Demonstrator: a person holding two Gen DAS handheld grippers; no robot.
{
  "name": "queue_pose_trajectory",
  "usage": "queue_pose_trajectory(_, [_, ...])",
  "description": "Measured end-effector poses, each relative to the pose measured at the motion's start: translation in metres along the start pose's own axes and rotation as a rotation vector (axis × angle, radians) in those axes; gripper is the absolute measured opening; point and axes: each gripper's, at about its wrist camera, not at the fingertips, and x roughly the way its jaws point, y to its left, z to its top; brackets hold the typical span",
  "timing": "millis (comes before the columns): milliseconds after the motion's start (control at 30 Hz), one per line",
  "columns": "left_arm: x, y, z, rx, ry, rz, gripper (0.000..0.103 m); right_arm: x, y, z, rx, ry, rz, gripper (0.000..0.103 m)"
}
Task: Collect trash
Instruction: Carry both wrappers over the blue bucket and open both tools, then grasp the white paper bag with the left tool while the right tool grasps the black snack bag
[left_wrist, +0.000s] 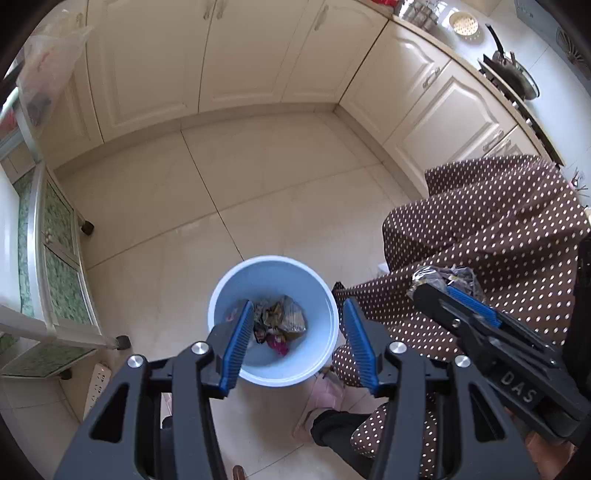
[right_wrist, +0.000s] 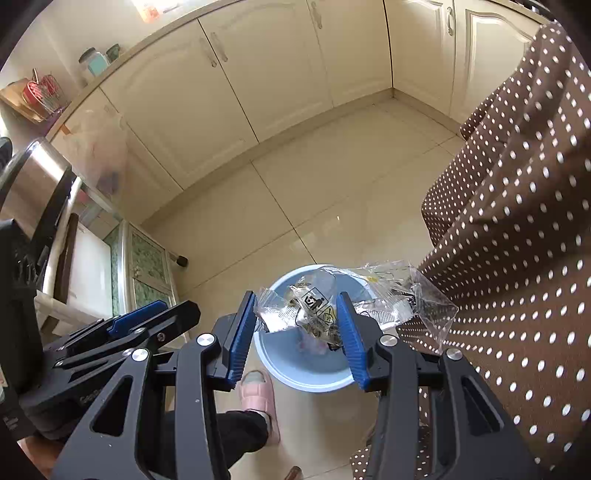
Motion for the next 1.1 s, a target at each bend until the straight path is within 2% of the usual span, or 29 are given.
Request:
queue_pose_trajectory(133, [-0.014,0.000,0.007,-0.006,-0.030,-0.009,0.050,-0.004,0.005,0.008,0.005,-0.022,0.018,0.045])
queue_pose_trajectory(167, [-0.016,0.000,0.008,-0.007,-0.035,-0.010,0.050,-0.007,0.006,0.011,0.005,-0.032,0.021,0.048])
queue_pose_trajectory(200, [-0.019,0.000,0.009,-0.006,-0.040,-0.010,0.050,-0.009,0.007,0.012,0.006,-0.043,0.020,0.057])
queue_pose_trajectory(233, [-0.023,-0.001,0.011,-0.004,-0.045,-0.011,0.050,-0.013,0.007,0.014,0.006,-0.054,0.015,0.059])
queue_pose_trajectory(433, [-0.049,-0.013,0.014,0.013,-0.087,-0.025,0.050,-0.042,0.008,0.019,-0.011,-0.110,-0.020,0.060])
queue_pose_trajectory(600, [-0.080,-0.037,0.015,0.069,-0.140,-0.049,0.054,-0.096,0.008,0.018,-0.044,-0.194,-0.081,0.060])
queue_pose_trajectory(733, [-0.108,-0.069,0.015,0.121,-0.186,-0.086,0.054,-0.153,0.000,0.014,-0.071,-0.291,-0.128,0.065])
queue_pose_trajectory(867, [-0.129,-0.122,0.010,0.214,-0.210,-0.151,0.055,-0.210,-0.027,0.004,-0.057,-0.384,-0.190,0.066])
queue_pose_trajectory(1000, [-0.138,-0.187,0.003,0.327,-0.209,-0.237,0.056,-0.253,-0.072,-0.007,0.005,-0.441,-0.249,0.067])
queue_pose_trajectory(1100, [-0.141,-0.239,-0.005,0.437,-0.225,-0.275,0.056,-0.280,-0.114,-0.016,0.071,-0.466,-0.308,0.068])
